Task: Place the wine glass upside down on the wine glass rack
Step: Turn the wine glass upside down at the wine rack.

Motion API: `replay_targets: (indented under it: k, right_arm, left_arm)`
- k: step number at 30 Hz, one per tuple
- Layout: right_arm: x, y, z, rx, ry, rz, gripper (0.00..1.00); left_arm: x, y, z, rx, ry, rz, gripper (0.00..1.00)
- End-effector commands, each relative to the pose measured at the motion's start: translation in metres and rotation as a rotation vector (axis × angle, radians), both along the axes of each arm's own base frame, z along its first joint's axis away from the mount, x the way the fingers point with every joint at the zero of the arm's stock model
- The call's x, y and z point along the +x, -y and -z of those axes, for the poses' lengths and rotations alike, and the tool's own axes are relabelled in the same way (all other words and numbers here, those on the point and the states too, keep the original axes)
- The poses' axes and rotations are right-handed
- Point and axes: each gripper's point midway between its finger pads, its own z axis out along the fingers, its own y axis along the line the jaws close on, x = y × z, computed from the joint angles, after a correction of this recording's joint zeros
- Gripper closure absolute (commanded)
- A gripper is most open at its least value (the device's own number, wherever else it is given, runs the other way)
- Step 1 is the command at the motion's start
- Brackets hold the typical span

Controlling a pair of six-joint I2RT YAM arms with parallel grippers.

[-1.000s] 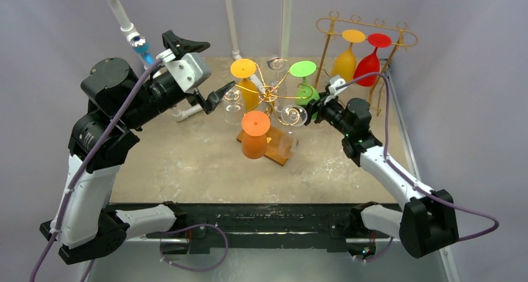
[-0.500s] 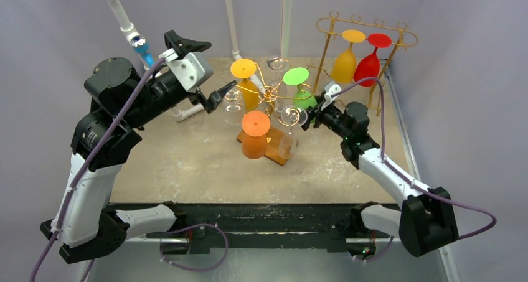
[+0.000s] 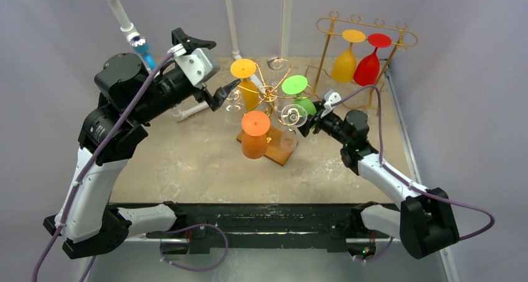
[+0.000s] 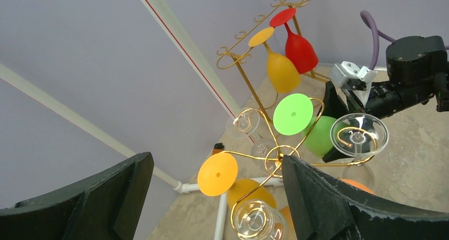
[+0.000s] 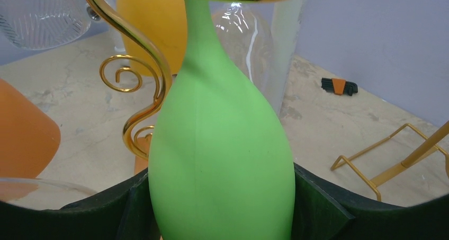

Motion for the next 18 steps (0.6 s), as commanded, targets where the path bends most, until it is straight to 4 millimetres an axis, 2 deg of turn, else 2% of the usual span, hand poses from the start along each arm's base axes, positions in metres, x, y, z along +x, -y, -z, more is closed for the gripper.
replay_targets:
  k: [1, 9, 18]
  right_arm:
    - [-0.009, -0.004, -0.032, 0.048, 0.114, -0.038, 1.00]
    - [-0.024, -0.001, -0.042, 0.104, 0.141, -0.039, 1.00]
    - [-0.026, 0.003, -0.034, 0.160, 0.104, -0.008, 1.00]
  left_arm:
    - [-0.001, -0.006, -0.017, -0.065, 0.007, -0.031, 0.00]
    - [0.002, -0.003, -0.017, -0.061, 0.006, -0.028, 0.00]
    - [0.001, -0.004, -0.021, -0.070, 0.010, -0.029, 0.00]
